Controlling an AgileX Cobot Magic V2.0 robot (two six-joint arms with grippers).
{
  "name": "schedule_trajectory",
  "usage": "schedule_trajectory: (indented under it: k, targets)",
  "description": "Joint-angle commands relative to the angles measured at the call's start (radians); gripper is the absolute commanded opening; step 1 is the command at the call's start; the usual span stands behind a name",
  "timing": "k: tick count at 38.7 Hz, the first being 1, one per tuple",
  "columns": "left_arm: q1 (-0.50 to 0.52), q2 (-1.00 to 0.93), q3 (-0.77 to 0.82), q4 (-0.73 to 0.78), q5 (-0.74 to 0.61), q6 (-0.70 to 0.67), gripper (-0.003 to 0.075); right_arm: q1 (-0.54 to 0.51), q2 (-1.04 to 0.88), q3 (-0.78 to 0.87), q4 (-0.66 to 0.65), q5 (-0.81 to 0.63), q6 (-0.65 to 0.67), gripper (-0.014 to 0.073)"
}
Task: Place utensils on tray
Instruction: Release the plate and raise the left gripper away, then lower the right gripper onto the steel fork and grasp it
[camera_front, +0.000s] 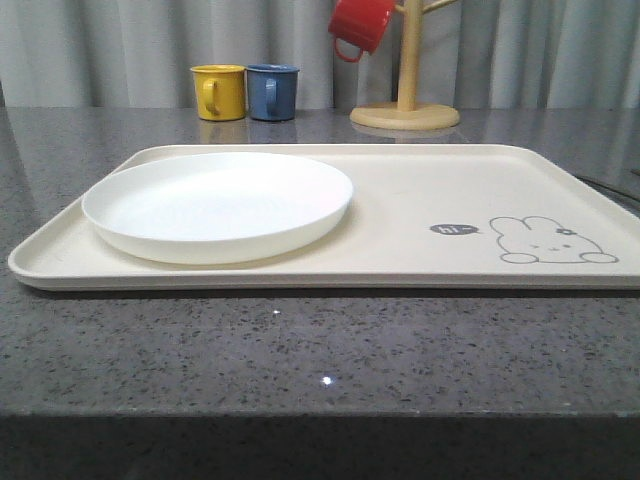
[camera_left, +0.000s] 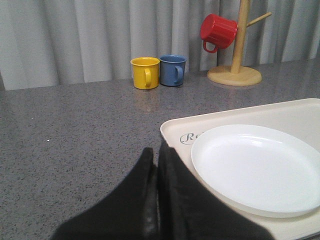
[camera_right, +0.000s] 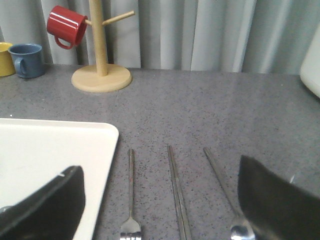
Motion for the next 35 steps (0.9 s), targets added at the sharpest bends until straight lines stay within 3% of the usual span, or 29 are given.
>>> schedule_trajectory:
  k: [1,12,16,26,35]
  targets:
    - [0.002,0.007,-0.026,-0.008,-0.084,-0.010,-0.0018,-0.005,0.077,-0.052,-0.008,-0.049,-0.009,0.0642]
    - [0.002,0.007,-0.026,-0.008,-0.084,-0.010,-0.0018,-0.005,0.507,-0.311,-0.008,0.257,-0.009,0.0642]
    - [0.002,0.007,-0.026,-0.008,-0.084,-0.010,-0.0018,-0.003,0.625,-0.395,-0.008,0.307,-0.013,0.0638]
    - [0.002,0.007,-0.026,-0.008,-0.084,-0.010,-0.0018,0.038,0.862,-0.549,-0.015,0.362,-0.019,0.0412]
    - [0.002,0.007,-0.026,-0.008,-0.084,-0.010,-0.0018,0.075,1.026,-0.648,-0.015,0.457,-0.051,0.0412]
